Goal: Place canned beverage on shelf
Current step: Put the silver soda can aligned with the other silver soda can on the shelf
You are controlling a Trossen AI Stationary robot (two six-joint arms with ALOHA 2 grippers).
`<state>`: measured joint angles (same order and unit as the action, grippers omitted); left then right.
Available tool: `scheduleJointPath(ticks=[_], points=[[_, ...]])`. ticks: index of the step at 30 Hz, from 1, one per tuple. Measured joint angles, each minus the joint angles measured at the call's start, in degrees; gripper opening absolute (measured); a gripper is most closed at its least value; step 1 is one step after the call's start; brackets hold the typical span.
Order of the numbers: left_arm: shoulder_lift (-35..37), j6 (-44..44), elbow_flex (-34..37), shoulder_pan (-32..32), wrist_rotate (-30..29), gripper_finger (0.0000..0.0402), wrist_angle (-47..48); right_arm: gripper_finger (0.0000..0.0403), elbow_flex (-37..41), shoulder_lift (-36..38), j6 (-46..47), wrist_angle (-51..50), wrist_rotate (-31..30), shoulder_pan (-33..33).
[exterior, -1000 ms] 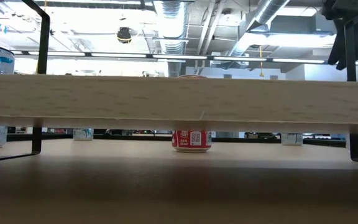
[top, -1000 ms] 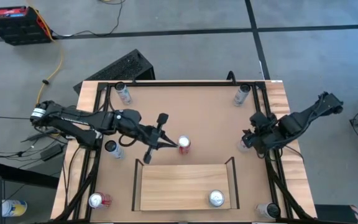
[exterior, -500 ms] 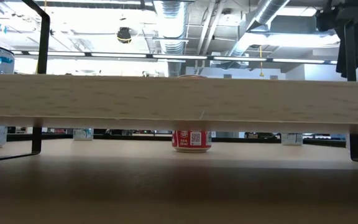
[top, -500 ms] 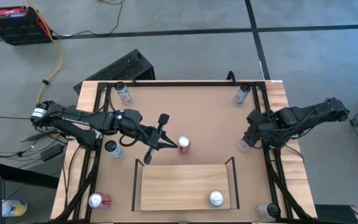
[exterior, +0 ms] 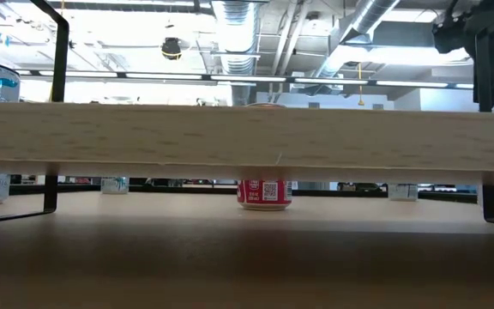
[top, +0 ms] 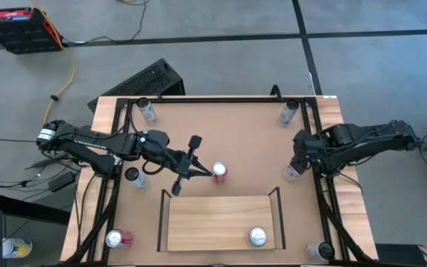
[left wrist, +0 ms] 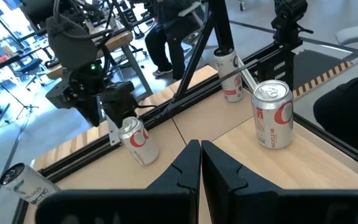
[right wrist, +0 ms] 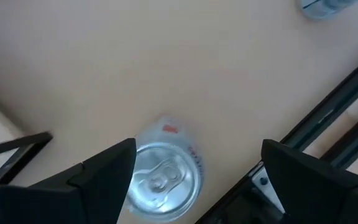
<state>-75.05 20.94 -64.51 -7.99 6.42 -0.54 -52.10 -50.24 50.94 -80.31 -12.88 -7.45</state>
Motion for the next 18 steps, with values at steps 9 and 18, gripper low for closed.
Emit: scheduleJointPath(ticks=[9, 18], points=[[-0.02, -0.48, 0.0, 0.0, 0.03, 0.0, 1.34, 0.0373, 0.0, 0.0, 3.51, 0.98, 2.91, -1.87], [-0.04, -0.26, 0.0, 0.0, 0.07, 0.0, 1.65, 0.0373, 0.0, -0.92, 11.93, 0.5, 0.01, -10.39]])
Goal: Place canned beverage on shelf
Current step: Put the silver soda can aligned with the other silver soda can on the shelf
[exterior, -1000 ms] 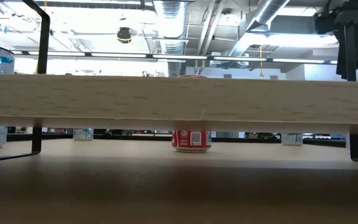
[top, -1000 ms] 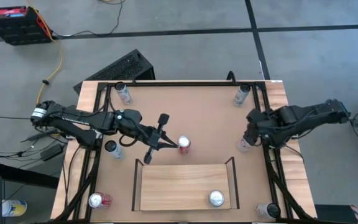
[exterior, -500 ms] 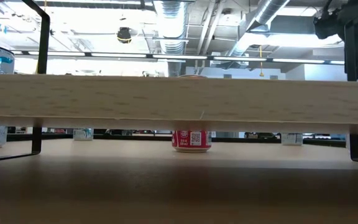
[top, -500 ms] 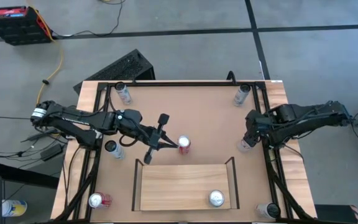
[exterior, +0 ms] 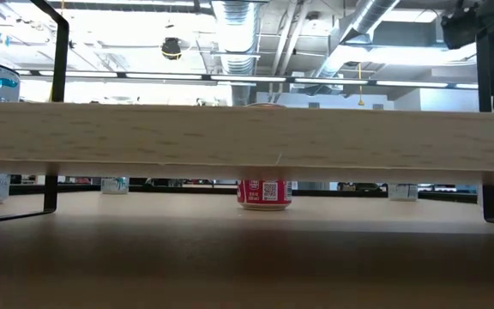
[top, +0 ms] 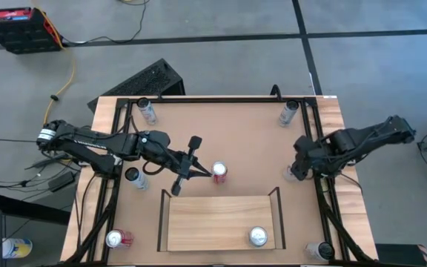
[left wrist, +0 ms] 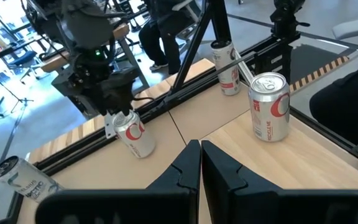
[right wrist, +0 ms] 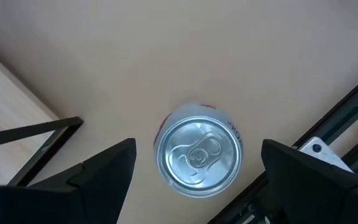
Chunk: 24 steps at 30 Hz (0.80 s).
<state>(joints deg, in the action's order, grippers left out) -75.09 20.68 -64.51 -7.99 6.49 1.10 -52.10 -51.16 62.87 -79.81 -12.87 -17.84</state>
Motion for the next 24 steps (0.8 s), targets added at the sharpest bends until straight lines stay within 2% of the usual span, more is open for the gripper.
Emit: scheduleJointPath(ticks=[8, 24], points=[[0.0, -0.06, -0.02, 0.0, 0.1, 0.0, -0.08, 0.0372, -0.02, -4.0, 2.23, -3.78, -2.11, -3.64], [0.0, -0.32, -0.02, 0.0, 0.09, 0.0, -0.04, 0.0372, -0.02, -6.31, 1.48, -3.72, -2.0, -3.9]])
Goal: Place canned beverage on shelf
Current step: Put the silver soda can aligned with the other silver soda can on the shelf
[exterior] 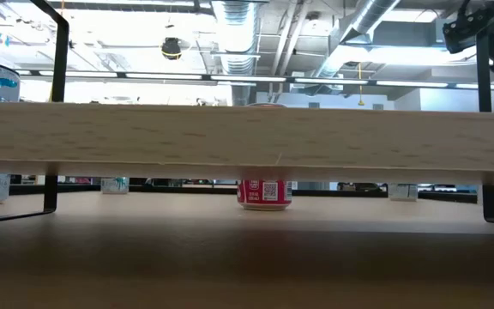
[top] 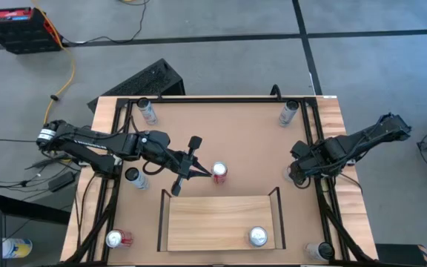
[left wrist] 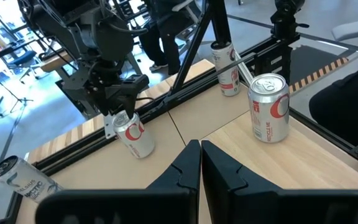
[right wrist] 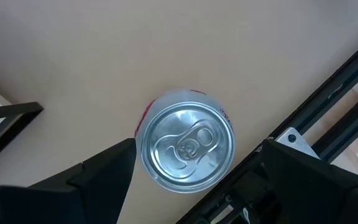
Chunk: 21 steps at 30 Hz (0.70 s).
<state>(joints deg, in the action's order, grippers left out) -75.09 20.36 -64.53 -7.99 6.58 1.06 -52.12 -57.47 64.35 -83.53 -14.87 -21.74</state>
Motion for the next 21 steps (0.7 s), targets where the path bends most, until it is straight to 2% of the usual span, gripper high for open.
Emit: scheduleJointPath(ticks=[15, 21], points=[[0.0, -0.04, 0.0, 0.0, 0.51, 0.0, 0.81, 0.0372, 0.07, -0.01, -0.5, 1.74, -0.04, 0.0], [0.0, -0.02, 0.0, 0.0, 0.58, 0.0, 0.81, 0.0372, 4.81, 0.13, -1.43, 4.18, 0.02, 0.0]])
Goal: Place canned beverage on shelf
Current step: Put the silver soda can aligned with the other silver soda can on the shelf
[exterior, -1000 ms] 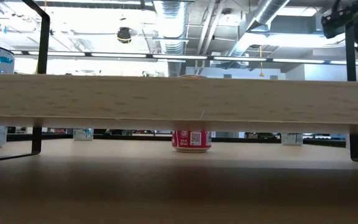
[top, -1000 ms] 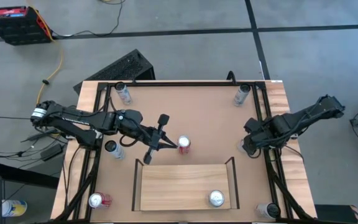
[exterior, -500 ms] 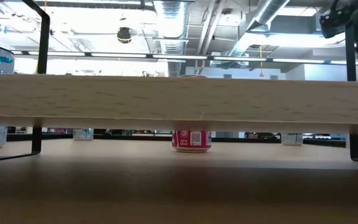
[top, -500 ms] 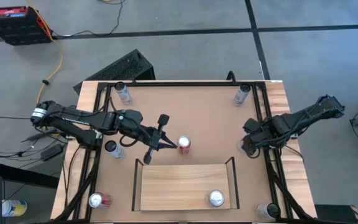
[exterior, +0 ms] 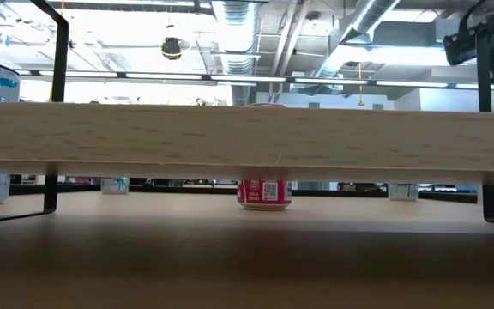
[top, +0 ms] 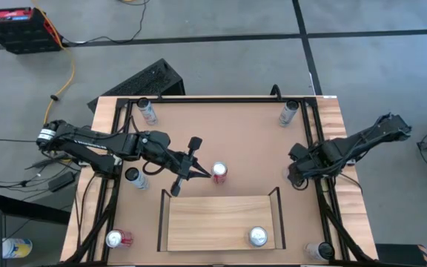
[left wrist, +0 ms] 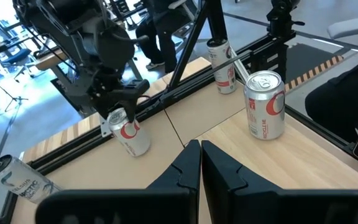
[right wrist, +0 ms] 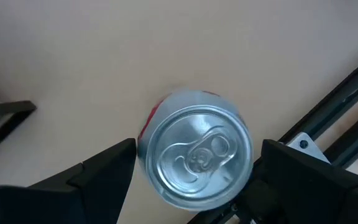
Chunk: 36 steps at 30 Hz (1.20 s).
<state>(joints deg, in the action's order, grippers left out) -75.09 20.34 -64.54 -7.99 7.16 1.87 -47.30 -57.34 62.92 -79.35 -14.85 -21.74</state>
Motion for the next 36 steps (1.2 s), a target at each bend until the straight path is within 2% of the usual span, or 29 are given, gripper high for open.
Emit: scheduleJointPath(ticks=[22, 26, 31, 36], points=[[0.0, -0.7, -0.02, 0.26, 0.04, 0.0, -0.04, 0.0371, 0.24, -0.09, -2.75, 0.1, 0.98, 0.02], [0.0, -1.33, -0.02, 0.26, 0.04, 0.0, -0.02, 0.0354, 0.28, -0.78, -3.22, 0.06, 1.01, 0.02], [0.0, -1.61, -0.02, 0.26, 0.04, 0.0, 0.13, 0.031, 0.23, -1.49, -4.8, 1.78, 0.94, 0.02], [0.0, -2.64, -0.02, 0.26, 0.04, 0.0, 0.73, 0.0305, -0.04, -1.56, -6.46, 2.37, 0.96, 0.02]])
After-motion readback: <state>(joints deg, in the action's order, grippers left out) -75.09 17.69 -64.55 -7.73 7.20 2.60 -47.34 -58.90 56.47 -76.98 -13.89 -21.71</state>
